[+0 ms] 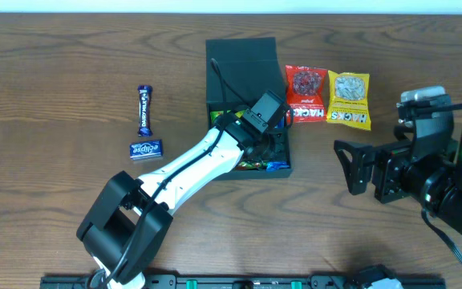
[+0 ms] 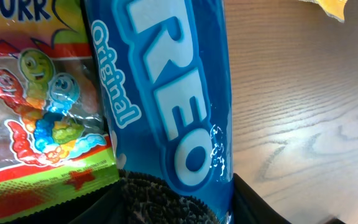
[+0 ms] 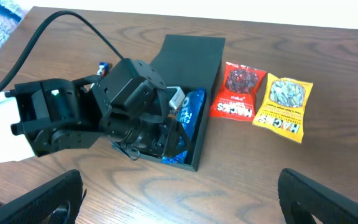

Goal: Pack container
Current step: 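Release the Oreo pack beside the Haribo bag and withdraw left gripper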

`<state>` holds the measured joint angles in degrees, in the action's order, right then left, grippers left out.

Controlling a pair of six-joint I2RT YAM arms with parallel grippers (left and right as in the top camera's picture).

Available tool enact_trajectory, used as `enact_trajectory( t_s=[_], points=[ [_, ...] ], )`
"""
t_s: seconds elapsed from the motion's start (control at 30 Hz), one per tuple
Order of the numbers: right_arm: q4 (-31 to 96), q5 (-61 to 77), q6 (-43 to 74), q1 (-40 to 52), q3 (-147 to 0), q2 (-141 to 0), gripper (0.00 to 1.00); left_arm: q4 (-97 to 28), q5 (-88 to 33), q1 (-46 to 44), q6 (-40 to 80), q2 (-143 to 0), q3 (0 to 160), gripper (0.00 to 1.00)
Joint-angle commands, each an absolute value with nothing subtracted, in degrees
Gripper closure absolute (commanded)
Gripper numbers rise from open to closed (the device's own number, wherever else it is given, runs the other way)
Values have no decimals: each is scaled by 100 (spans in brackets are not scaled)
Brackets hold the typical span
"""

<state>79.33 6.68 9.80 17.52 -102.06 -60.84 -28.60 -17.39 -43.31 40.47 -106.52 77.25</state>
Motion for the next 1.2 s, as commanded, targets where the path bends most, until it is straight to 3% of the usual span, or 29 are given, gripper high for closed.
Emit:
enact_trajectory(
  t_s=[0.0, 0.07, 0.1, 0.53, 0.77, 1.17],
  points=[
    [7946, 687, 888, 1721, -10254, -6075, 1, -2864, -1881, -4355, 4053, -10650, 7782, 56],
    [7946, 687, 888, 1721, -10254, -6075, 1, -2853, -1881, -4355, 4051, -10650, 7782, 39],
    [7944, 687, 888, 1721, -10254, -6075, 1, -2845, -1890, -4355, 4051, -10650, 7782, 35],
    [7948, 580, 886, 1721, -10254, -6075, 1, -2982, -1758, -4042, 3345, -9937, 7870, 35],
    [7891, 578, 755, 1721, -10254, -6075, 1, -3929, 342, -3085, 2495, -8720, 7870, 21],
    [7708, 287, 543, 1721, -10254, -6119, 1, -4307, 360, -1282, 1640, -8399, 7863, 19]
  ],
)
